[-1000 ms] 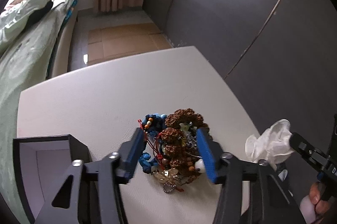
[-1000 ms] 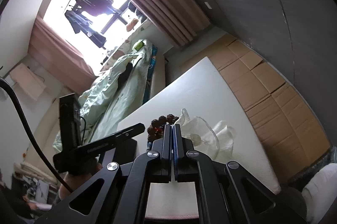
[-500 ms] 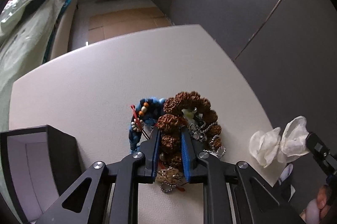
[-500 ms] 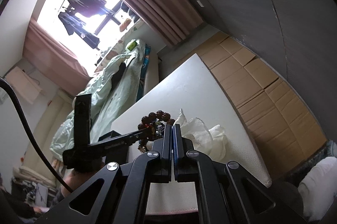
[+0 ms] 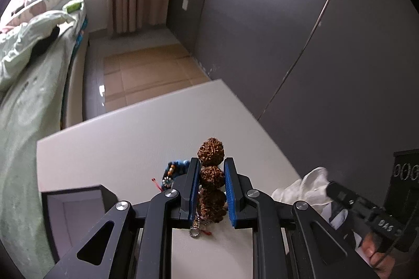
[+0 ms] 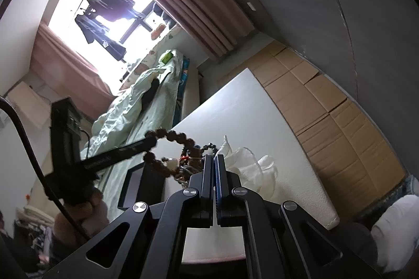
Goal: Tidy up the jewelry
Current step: 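Lift the white tissue with the right tool while the left tool grasps the brown bead bracelet, then lift the brown bead bracelet with the left tool while the right tool carries the tissue to the box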
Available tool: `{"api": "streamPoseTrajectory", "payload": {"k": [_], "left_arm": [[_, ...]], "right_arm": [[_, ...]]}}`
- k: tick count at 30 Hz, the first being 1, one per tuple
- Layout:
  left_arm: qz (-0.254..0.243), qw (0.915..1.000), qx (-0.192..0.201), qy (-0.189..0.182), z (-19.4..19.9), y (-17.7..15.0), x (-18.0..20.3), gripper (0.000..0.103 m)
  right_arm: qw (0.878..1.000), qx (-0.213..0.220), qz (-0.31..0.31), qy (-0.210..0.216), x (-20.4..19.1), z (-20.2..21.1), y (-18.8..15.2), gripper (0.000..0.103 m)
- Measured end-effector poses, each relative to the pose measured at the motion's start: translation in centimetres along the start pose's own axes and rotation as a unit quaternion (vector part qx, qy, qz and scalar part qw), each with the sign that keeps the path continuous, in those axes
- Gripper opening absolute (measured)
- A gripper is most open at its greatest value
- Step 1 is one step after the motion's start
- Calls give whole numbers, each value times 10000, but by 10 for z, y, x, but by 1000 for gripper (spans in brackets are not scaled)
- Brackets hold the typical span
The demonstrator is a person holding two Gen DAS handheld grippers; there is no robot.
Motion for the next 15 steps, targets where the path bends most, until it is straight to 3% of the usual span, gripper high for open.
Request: {"api": "streamPoseTrajectory", "payload": {"k": [15], "left_arm": [[-21, 9963, 861, 54, 90, -3, -3, 19]], "right_arm": [[9997, 55, 226, 113, -18, 10, -6, 3]]}}
Point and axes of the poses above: each gripper's, at about its wrist camera, not at the fingertips, and z roughly against the way its jaws point, x to its right, y to its top, the point moved 1 cm from there along -z, roughly the way its jaws point, and after that the axes turned 14 degrees about -x, right-handed, at the moved point
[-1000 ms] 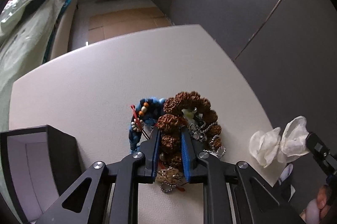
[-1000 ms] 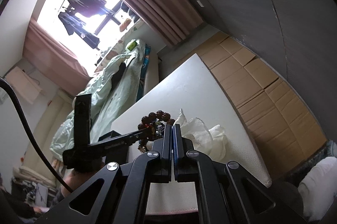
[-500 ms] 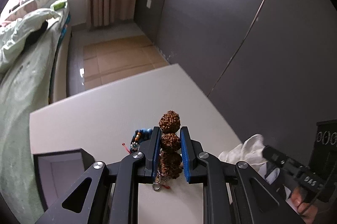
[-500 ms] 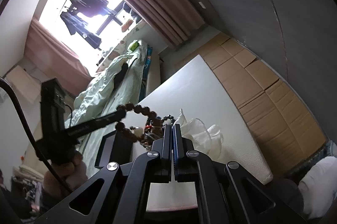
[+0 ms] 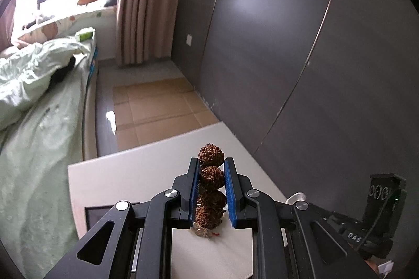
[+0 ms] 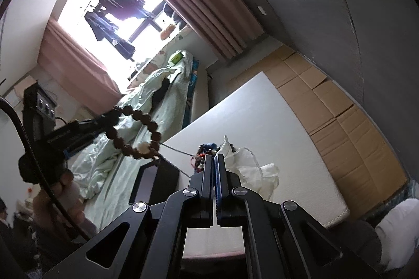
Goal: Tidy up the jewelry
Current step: 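Lift the brown bead bracelet with the left tool while the right tool carries the tissue to the box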
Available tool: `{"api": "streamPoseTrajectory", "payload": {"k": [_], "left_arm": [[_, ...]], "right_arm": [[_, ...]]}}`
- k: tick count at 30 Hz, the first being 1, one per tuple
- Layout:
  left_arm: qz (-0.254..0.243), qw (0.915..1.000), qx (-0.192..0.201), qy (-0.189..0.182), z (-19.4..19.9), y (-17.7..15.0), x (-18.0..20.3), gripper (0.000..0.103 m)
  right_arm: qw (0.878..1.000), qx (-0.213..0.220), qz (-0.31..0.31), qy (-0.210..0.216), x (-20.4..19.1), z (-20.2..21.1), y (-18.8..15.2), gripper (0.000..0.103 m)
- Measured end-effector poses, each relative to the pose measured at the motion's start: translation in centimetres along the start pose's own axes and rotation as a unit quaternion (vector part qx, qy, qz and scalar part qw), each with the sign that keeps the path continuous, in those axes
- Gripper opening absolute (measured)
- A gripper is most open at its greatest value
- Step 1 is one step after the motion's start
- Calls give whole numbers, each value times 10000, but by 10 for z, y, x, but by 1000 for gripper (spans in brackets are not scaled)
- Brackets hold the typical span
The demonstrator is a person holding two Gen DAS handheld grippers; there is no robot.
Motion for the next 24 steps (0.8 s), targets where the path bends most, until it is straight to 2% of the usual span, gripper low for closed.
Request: {"api": "streamPoseTrajectory", "payload": {"k": [10, 24], "left_arm": [[-168, 9979, 610, 138, 63, 6, 0, 19], [-251, 9926, 1124, 396, 119, 3, -5, 19]], "right_arm": [[9997, 36, 246, 86, -21, 3, -2, 3], [9982, 97, 560, 172, -55, 10, -4, 3]]}}
Point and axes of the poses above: each gripper's, at about its wrist camera, not at the fingertips, and z roughly against the way its jaws point, x to its right, y to its top, the point moved 1 cm from there along -z, roughly the way its jaws point, and after that the axes turned 14 degrees about -x, right-handed, at the moved point
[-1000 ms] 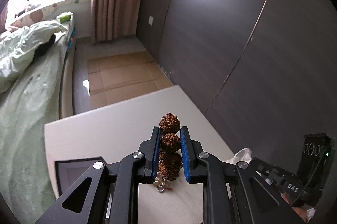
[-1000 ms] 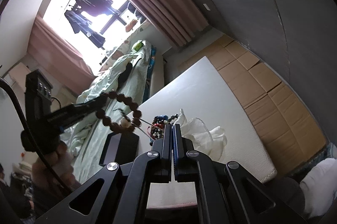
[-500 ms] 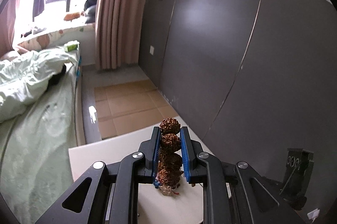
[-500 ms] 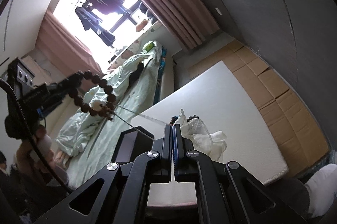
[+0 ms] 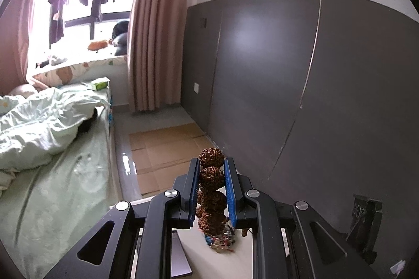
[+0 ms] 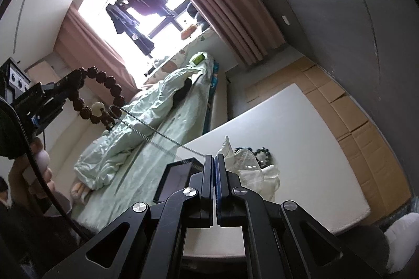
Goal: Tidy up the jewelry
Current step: 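Lift the brown bead bracelet with the left tool while the right tool carries the tissue to the box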
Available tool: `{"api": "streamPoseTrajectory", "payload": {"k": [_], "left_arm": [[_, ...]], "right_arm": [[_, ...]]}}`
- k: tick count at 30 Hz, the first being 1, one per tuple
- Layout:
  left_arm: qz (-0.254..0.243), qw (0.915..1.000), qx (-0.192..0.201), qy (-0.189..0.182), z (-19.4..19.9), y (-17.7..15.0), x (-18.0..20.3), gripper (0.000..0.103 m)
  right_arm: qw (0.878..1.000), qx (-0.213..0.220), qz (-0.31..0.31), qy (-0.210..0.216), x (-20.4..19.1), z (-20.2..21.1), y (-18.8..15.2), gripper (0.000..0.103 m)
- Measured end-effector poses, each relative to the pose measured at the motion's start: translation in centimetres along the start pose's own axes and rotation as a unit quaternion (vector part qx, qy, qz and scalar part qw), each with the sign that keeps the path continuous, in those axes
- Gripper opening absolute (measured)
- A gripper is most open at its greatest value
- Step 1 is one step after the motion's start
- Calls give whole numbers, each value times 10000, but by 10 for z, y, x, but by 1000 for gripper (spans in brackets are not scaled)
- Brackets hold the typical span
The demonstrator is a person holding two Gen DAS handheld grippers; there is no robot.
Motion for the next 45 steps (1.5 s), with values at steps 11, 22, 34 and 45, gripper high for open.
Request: {"api": "streamPoseTrajectory", "payload": {"k": [11, 22, 34, 45], "left_arm": [[24, 9992, 336, 223, 37, 6, -18, 19], [117, 9966, 437, 696, 51, -2, -47, 20], [514, 9923, 253, 1098, 50, -20, -107, 20], [664, 9921, 218, 1039, 52, -22, -127, 19]], "right_arm": [[9997, -65, 210, 75, -26, -10, 4, 3], [9977, -316, 498, 326, -64, -48, 16, 3], [9917, -890, 676, 639, -101, -123, 19, 3], [9827, -1596, 724, 604, -112, -189, 21, 27]]}}
Point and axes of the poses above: each gripper's, at about its wrist camera, not at the fingertips, and z roughly against the way its jaws point, x to its right, y to its top, the point moved 1 cm from there along -z, roughly the way its jaws point, and after that the axes turned 14 degrees about -x, right-handed, at the moved point
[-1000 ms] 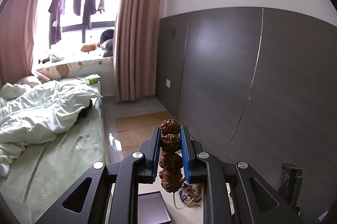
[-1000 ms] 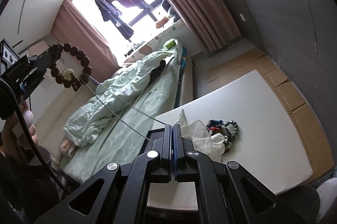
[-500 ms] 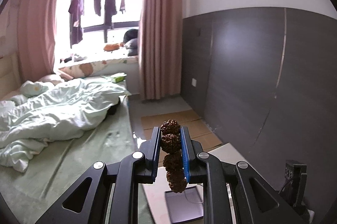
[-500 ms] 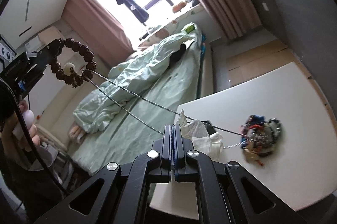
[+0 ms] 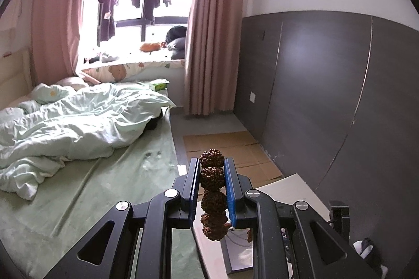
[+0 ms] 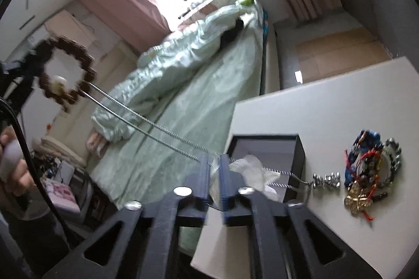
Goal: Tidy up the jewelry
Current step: 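Lift the brown bead bracelet with the left tool while the right tool carries the tissue to the box, then release the tissue into the black box with the right tool while the left tool lowers the bracelet in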
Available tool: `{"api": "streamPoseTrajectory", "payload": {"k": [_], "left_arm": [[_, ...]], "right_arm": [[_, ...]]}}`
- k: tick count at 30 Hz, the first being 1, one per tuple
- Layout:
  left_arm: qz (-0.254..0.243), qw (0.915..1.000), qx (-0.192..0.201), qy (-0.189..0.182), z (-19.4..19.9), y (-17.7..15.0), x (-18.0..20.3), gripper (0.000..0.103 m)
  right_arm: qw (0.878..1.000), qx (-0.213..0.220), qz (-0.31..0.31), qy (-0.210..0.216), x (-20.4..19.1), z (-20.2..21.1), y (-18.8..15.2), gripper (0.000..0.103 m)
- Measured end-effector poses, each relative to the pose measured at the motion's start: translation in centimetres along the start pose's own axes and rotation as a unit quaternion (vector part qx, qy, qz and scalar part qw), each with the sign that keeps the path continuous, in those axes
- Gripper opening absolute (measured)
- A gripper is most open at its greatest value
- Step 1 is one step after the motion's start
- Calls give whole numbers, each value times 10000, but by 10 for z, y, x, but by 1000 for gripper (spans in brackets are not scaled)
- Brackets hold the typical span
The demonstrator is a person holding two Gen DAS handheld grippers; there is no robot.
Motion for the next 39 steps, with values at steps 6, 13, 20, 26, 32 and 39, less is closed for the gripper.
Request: {"api": "streamPoseTrajectory", "payload": {"k": [6, 13, 20, 26, 32, 39], "left_arm": [[-113, 9997, -3, -199, -4, 6, 15, 19], [-303, 9985, -66, -442, -11, 6, 43, 20], [-467, 9974, -382, -393, -39, -7, 66, 20], [-375, 9935, -1035, -306, -90, -35, 68, 20], [-230, 9825, -1736, -635, -130, -56, 73, 47], [-480, 9809, -1765, -662, -134, -63, 95, 68]], "right_arm": [[9996, 200, -196, -74, 19, 18, -10, 37], [9979, 292, -514, -281, 43, 37, -24, 37], [9954, 333, -813, -385, 69, 49, -40, 37], [9926, 374, -1060, -452, 92, 61, -56, 37], [9899, 487, -1226, -511, 113, 78, -66, 37], [9881, 545, -1334, -534, 125, 85, -73, 37]]}}
Point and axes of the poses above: each gripper's, at about its wrist camera, not at the fingertips, and z roughly against the way its jaws point, x to its right, y to its top, the point moved 1 cm from there along -z, roughly the way its jaws point, and after that the axes turned 14 degrees about -x, right-handed, at the moved point
